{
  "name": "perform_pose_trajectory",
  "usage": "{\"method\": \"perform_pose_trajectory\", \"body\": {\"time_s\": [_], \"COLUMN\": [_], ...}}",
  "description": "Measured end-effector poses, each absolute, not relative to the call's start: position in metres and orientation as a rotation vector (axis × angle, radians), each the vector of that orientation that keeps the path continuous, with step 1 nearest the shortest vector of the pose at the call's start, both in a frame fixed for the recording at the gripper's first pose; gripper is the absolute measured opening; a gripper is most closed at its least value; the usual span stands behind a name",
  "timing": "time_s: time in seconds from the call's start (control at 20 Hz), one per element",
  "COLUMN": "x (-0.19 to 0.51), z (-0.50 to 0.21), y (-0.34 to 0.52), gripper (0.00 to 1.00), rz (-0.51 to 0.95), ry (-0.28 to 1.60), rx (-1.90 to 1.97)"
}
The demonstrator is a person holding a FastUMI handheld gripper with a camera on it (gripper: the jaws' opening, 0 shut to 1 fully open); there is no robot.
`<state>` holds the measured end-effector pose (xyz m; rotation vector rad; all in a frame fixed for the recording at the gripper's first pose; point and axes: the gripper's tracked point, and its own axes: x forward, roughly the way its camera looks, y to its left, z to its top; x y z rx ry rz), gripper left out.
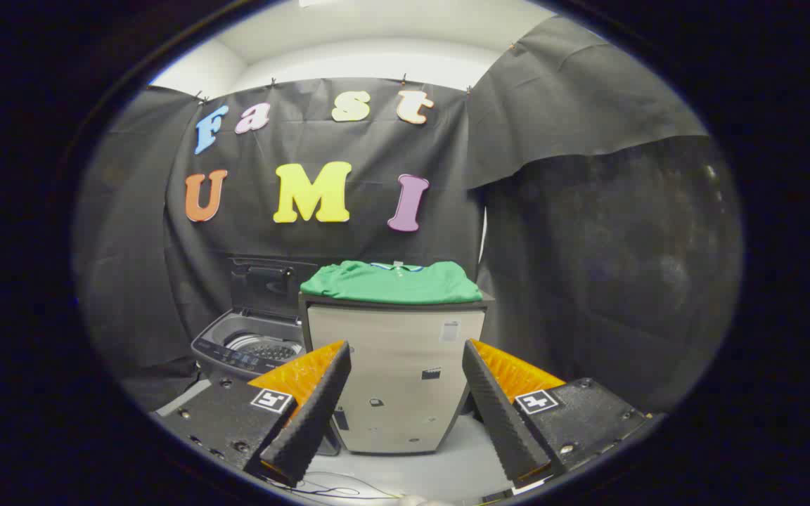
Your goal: Put the clothes into the washing machine and then close the washing machine lid.
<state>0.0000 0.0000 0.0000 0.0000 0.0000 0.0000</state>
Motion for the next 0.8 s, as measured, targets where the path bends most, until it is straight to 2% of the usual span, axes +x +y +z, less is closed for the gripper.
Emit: {"method": "perform_pose_trajectory", "body": {"time_s": [0.8], "x": [0.001], "z": [0.021], "y": [-0.005], "gripper": [1.00], "rz": [-0.017], "ry": [0.009], "rx": [0.003]}}
